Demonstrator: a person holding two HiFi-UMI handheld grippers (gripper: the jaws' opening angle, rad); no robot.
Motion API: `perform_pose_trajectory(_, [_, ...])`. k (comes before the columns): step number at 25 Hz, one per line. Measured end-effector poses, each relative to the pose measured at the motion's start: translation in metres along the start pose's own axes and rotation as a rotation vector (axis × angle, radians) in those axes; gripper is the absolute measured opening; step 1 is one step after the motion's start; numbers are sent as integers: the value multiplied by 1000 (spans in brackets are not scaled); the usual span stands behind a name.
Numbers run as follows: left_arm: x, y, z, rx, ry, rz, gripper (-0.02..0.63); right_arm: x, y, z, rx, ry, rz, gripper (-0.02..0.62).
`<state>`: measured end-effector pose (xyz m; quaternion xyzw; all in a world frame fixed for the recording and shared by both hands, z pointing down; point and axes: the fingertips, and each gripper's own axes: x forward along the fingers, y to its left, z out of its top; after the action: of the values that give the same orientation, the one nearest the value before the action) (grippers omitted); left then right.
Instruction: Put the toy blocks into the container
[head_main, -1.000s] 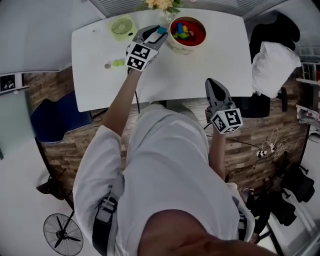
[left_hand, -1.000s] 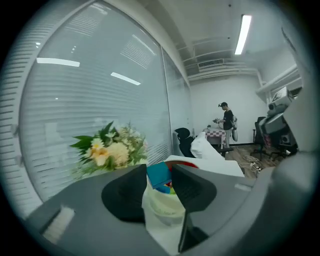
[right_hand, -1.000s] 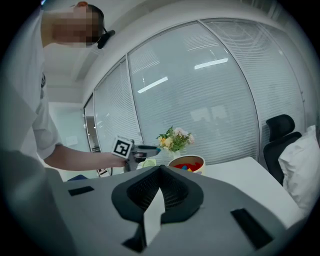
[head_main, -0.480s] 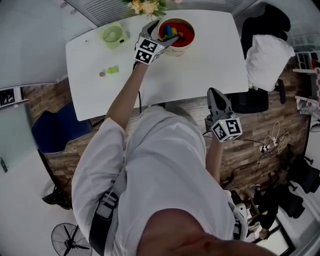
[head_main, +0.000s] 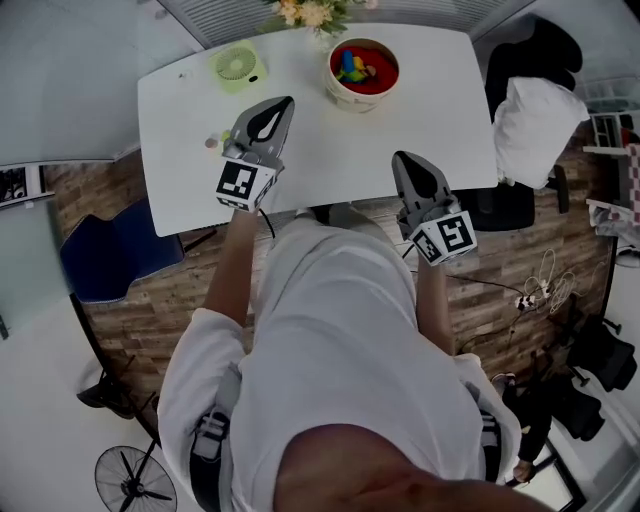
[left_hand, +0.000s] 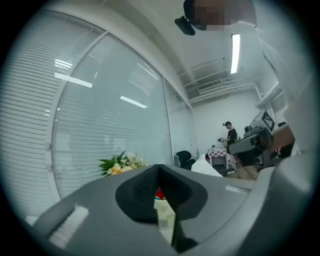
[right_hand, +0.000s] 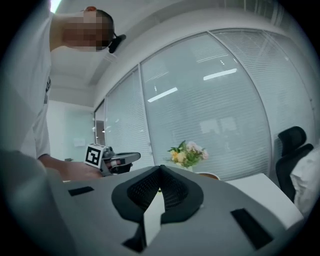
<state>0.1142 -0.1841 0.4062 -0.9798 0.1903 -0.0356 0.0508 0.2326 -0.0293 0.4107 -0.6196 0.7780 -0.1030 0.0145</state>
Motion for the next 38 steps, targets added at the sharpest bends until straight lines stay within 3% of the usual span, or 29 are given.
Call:
perform_pose_trajectory(4, [-84, -18, 15, -92, -74, 63, -5, 26, 48, 24, -80, -53, 131, 0])
perform_pose_trajectory(10, [-157, -36, 13, -139, -66, 195, -5, 35, 100, 46, -171, -71, 234, 0])
perform_pose_trajectory(16, [-174, -55, 36, -135, -147, 187, -5, 18, 120, 63, -256, -92, 241, 0])
perform_pose_trajectory(22, [-183, -123, 84, -91, -185, 248, -5, -42, 121, 81, -272, -167, 317, 0])
perform_pose_trajectory(27, [-190, -196, 99, -99, -169, 351, -5, -103, 102, 85, -291, -196, 366, 0])
perform_pose_trajectory(31, [-208, -246, 93, -136, -109, 433, -5, -140, 93, 69, -267, -182, 404, 0])
perform_pose_trajectory(35, [-230, -278, 84, -166, -45, 459, -5, -165, 103, 58, -232, -185, 421, 0])
perform_pose_trajectory(38, [-250, -290, 91, -187, -80, 500, -3, -175, 115, 59, -231, -205, 441, 0])
